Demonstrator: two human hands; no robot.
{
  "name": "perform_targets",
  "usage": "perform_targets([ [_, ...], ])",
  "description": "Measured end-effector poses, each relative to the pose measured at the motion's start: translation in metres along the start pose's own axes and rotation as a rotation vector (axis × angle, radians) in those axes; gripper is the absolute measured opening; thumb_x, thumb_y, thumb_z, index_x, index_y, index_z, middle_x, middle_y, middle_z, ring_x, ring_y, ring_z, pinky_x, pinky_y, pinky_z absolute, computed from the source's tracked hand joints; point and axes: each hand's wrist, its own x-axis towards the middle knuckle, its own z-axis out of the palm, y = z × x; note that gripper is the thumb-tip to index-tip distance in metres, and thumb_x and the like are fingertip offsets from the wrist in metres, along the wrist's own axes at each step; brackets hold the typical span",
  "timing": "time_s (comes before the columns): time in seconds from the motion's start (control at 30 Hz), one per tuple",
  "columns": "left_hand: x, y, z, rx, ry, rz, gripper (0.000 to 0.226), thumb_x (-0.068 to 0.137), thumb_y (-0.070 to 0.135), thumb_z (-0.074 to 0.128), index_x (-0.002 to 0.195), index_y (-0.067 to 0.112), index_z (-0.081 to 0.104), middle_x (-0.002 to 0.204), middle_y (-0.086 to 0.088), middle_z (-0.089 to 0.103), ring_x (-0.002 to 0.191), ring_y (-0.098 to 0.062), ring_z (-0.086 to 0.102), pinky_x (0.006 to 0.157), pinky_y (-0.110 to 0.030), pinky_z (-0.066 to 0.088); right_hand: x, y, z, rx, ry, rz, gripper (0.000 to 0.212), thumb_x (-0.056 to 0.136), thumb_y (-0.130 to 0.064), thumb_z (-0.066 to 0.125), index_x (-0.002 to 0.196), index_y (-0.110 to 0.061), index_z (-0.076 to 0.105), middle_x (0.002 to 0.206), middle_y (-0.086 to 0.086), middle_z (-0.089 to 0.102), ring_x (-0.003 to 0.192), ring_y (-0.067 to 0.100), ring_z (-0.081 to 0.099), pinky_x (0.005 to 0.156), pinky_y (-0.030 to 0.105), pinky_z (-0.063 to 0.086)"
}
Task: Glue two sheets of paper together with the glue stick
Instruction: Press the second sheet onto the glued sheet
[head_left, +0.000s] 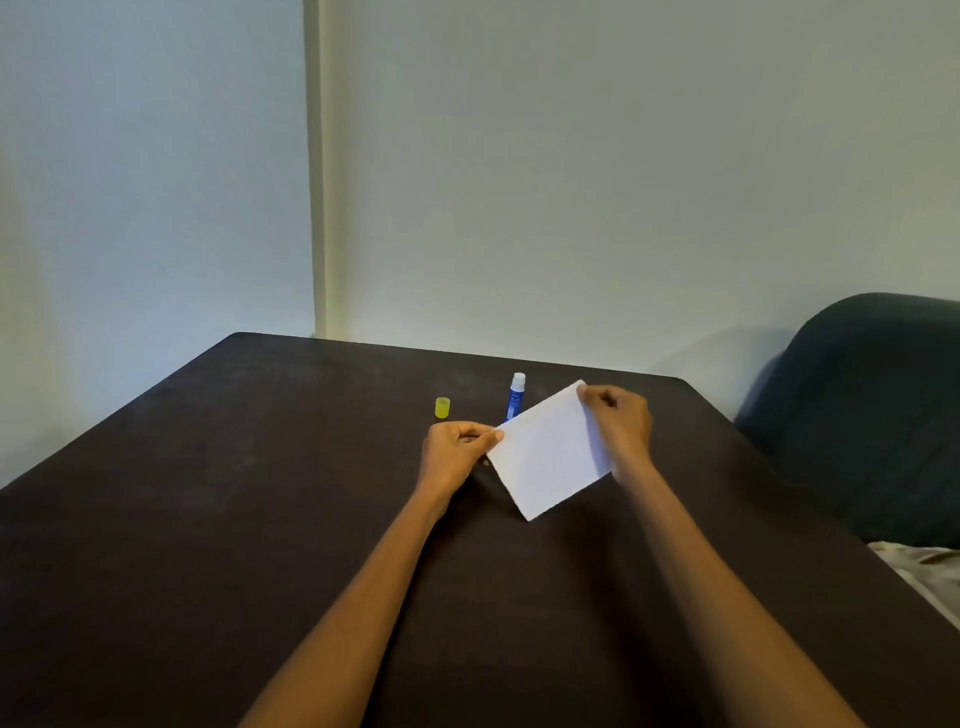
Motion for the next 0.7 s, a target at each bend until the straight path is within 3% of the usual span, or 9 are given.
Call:
perform_targets([
  [0.1,0.001,0.001,0.000,-0.090,0.144,-0.008,0.011,0.082,0.020,0.068,0.093,0.018,0.072,0.090,0.005,0.071,0.080,-0.002,0.064,0.066,-0.015,0.047,-0.015,0.014,0.011,0.140,0.064,0.112,0.012,0.088,-0.031,0.062,0.079,-0.024,0.063,0.086,-0.005,0.061,0.078,0.010,0.055,0.074,0.029,0.044],
  [0.23,0.002,0.000,-0.004,-0.097,0.142,-0.024,0.027,0.081,0.019,0.070,0.108,0.014,0.068,0.098,0.001,0.070,0.083,0.001,0.062,0.068,-0.015,0.047,-0.028,0.028,0.020,0.159,0.080,0.149,0.013,0.089,-0.034,0.060,0.092,-0.022,0.060,0.096,-0.003,0.060,0.080,0.008,0.053,0.075,0.027,0.041],
  [0.3,0.003,-0.001,-0.005,-0.061,0.171,-0.008,0.033,0.080,0.019,0.071,0.113,0.017,0.065,0.095,0.003,0.070,0.082,-0.002,0.062,0.071,-0.016,0.047,-0.028,0.026,0.012,0.180,0.045,0.111,0.033,0.084,-0.044,0.063,0.109,-0.023,0.055,0.097,-0.008,0.058,0.081,0.004,0.052,0.077,0.027,0.040],
  [0.37,0.003,0.000,-0.006,-0.035,0.208,0.021,0.038,0.079,0.021,0.072,0.116,0.019,0.062,0.090,0.011,0.063,0.081,-0.002,0.061,0.074,-0.019,0.048,-0.023,0.022,0.000,0.164,0.004,0.000,0.055,0.080,-0.051,0.065,0.126,-0.026,0.048,0.108,-0.009,0.055,0.095,0.007,0.053,0.086,0.028,0.041],
  [0.43,0.004,0.001,-0.006,-0.009,0.214,0.059,0.039,0.079,0.021,0.072,0.116,0.018,0.061,0.088,0.016,0.056,0.077,0.000,0.060,0.071,-0.016,0.048,-0.017,0.017,-0.009,0.161,-0.039,-0.113,0.052,0.080,-0.055,0.061,0.125,-0.030,0.051,0.118,-0.009,0.053,0.107,0.008,0.052,0.091,0.028,0.041],
  [0.5,0.003,0.002,-0.005,0.045,0.185,0.102,0.036,0.077,0.023,0.073,0.111,0.018,0.063,0.087,0.019,0.054,0.073,0.004,0.058,0.066,-0.011,0.046,-0.014,0.009,-0.012,0.053,-0.124,-0.262,0.040,0.081,-0.053,0.060,0.115,-0.032,0.060,0.116,-0.008,0.058,0.106,0.007,0.055,0.091,0.027,0.044],
  [0.6,0.001,0.004,-0.002,0.095,0.116,0.143,0.024,0.076,0.027,0.075,0.096,0.021,0.063,0.084,0.016,0.059,0.074,0.000,0.061,0.063,-0.010,0.046,-0.015,-0.005,0.002,-0.390,-0.367,-0.564,0.032,0.083,-0.045,0.064,0.108,-0.026,0.070,0.107,-0.005,0.070,0.092,0.005,0.059,0.086,0.027,0.048],
  [0.7,0.001,0.004,-0.003,0.075,0.117,0.140,0.017,0.076,0.030,0.074,0.085,0.021,0.063,0.086,0.004,0.066,0.077,-0.007,0.064,0.065,-0.017,0.049,-0.020,-0.015,0.023,-0.553,-0.518,-0.569,0.028,0.084,-0.040,0.064,0.104,-0.022,0.072,0.098,0.000,0.073,0.086,0.011,0.063,0.080,0.032,0.053],
])
